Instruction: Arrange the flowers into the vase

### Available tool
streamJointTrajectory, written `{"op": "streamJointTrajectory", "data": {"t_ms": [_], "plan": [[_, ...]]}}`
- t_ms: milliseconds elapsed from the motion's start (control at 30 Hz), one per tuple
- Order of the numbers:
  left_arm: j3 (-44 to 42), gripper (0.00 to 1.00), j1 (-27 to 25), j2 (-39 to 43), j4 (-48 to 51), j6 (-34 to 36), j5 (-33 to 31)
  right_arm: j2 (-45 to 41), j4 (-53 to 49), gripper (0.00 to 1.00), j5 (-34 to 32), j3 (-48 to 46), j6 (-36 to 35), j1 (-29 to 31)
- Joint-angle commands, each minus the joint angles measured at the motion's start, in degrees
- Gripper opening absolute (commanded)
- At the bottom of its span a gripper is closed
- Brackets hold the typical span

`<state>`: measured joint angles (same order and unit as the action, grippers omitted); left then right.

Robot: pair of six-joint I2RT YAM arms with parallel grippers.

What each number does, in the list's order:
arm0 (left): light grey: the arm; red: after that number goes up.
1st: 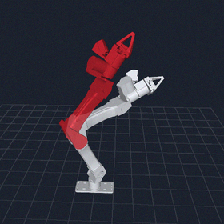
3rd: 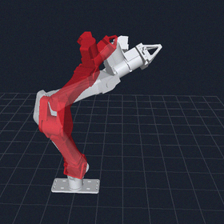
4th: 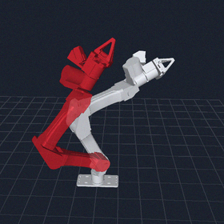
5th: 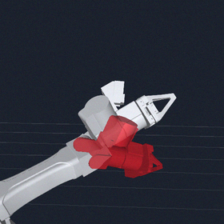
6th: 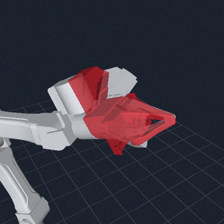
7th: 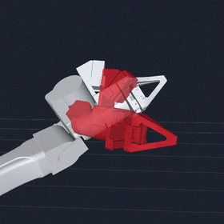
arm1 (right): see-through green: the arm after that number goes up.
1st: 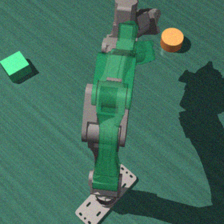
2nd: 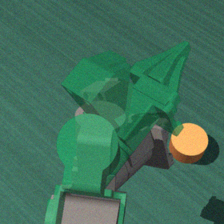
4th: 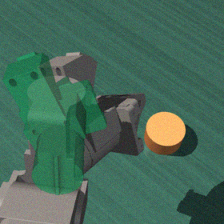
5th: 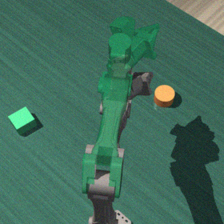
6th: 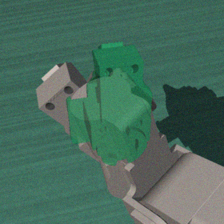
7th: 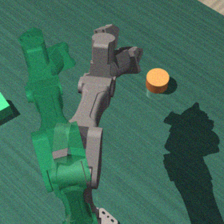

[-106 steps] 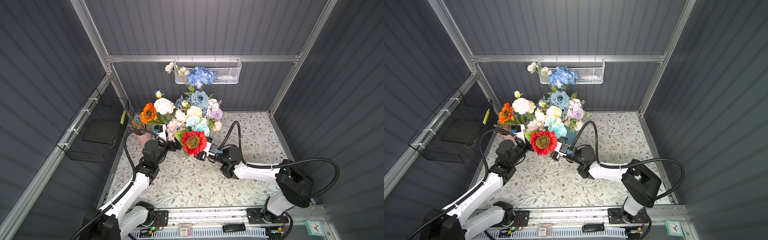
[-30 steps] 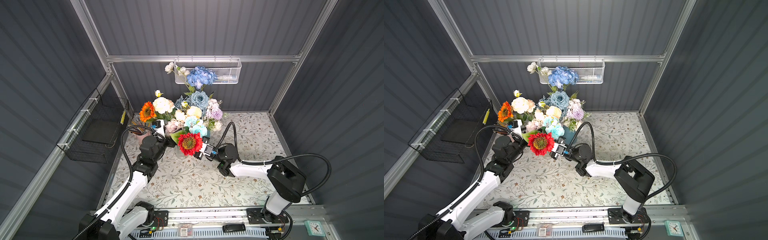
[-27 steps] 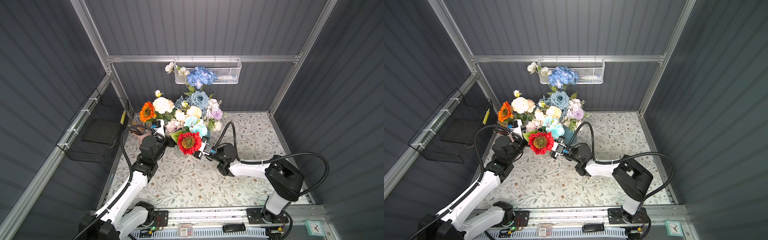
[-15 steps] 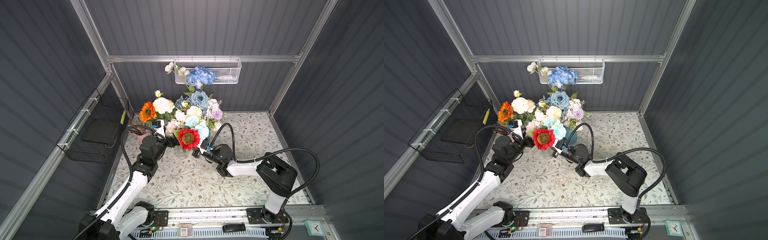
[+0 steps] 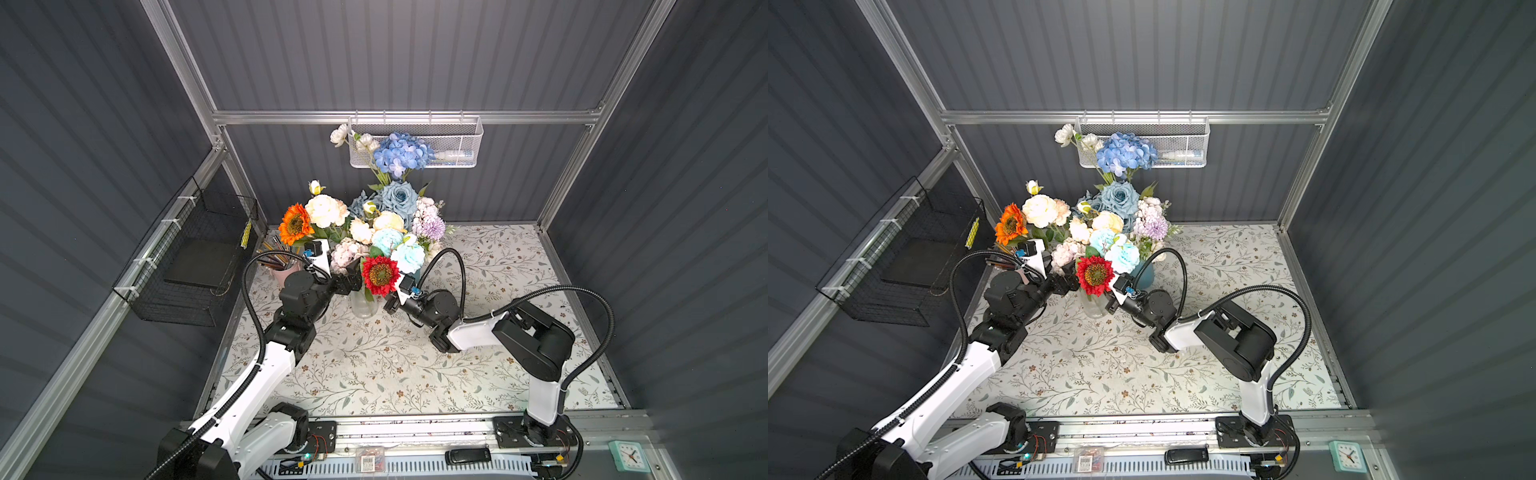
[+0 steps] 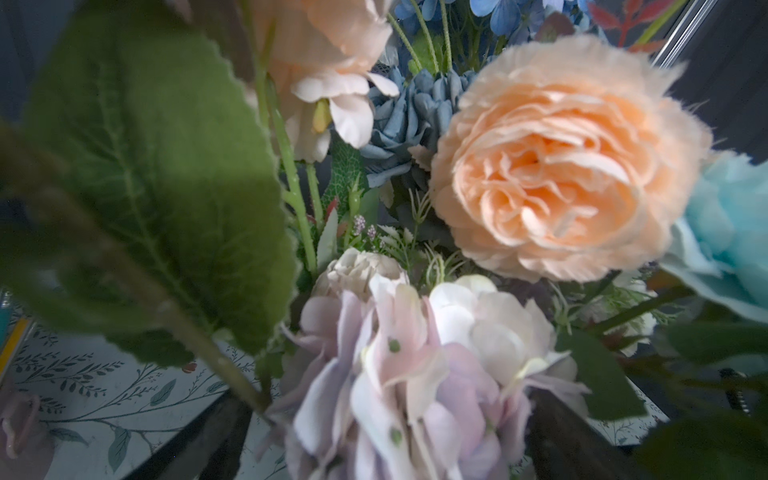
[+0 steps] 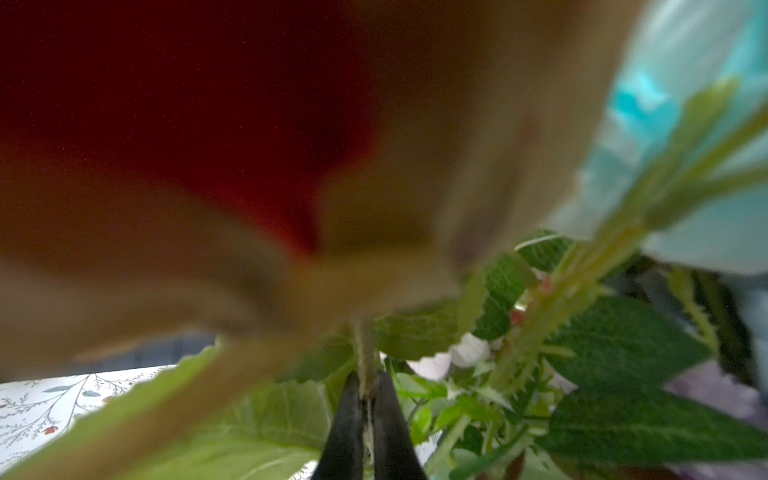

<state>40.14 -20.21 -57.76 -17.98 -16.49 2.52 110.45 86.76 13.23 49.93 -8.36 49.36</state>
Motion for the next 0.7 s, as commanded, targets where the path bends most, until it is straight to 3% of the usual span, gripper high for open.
{"op": "streamJointTrajectory", "data": {"t_ms": [0,500,667], "plan": [[1.70,1.00,0.04,0.11,-0.47,-0.11,0.02,1.91,-4.88,0.00,-1.09,-0.23,2.94,-0.18],[1.08,1.00,0.04,0.90,-0.58,-1.27,0.74,1.16,-17.41,0.01,-1.63,-0.98,4.76,-0.23],[1.42,1.00,-0.01,1.72,-0.10,-2.07,1.14,-2.31,-21.59,0.20,-0.85,-3.09,4.93,-0.23]]}}
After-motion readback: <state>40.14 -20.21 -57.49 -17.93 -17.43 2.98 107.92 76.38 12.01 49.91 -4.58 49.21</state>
